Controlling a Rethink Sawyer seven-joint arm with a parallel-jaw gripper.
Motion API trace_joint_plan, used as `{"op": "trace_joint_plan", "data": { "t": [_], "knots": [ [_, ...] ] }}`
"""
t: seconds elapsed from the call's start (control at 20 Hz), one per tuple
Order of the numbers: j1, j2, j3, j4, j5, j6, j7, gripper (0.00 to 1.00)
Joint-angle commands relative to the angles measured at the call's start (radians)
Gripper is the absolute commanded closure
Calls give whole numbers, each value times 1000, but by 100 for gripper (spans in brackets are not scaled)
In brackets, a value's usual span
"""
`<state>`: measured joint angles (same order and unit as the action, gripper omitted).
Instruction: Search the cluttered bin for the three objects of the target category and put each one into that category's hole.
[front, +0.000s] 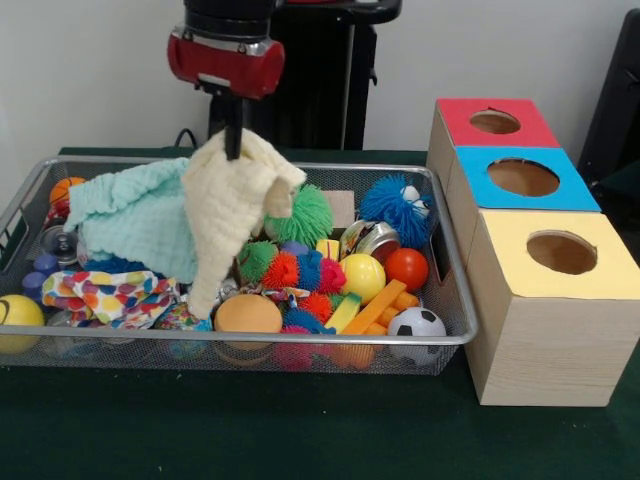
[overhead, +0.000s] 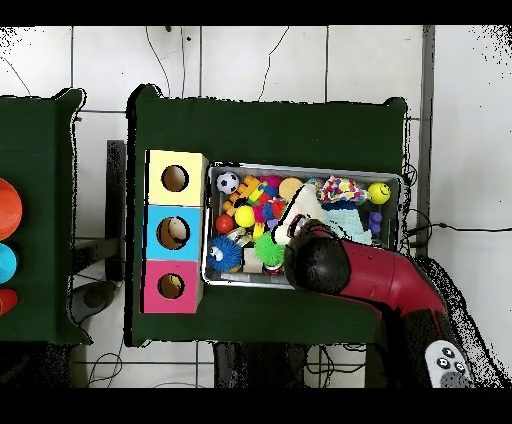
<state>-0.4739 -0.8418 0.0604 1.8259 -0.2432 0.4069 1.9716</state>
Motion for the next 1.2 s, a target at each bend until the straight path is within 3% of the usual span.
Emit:
{"op": "trace_joint_plan", "data": {
  "t": [0.05,0.35,0.6,1.2],
  "knots": [
    [-8,-130,-23,-7,-135,79,-125,100],
    [-92,-151,44,1,-142,123,-189,100],
    [-147,-96,80,43,-172,38,-158,100],
    [-171,-10,103,56,-242,-84,-64,100]
  ]
}}
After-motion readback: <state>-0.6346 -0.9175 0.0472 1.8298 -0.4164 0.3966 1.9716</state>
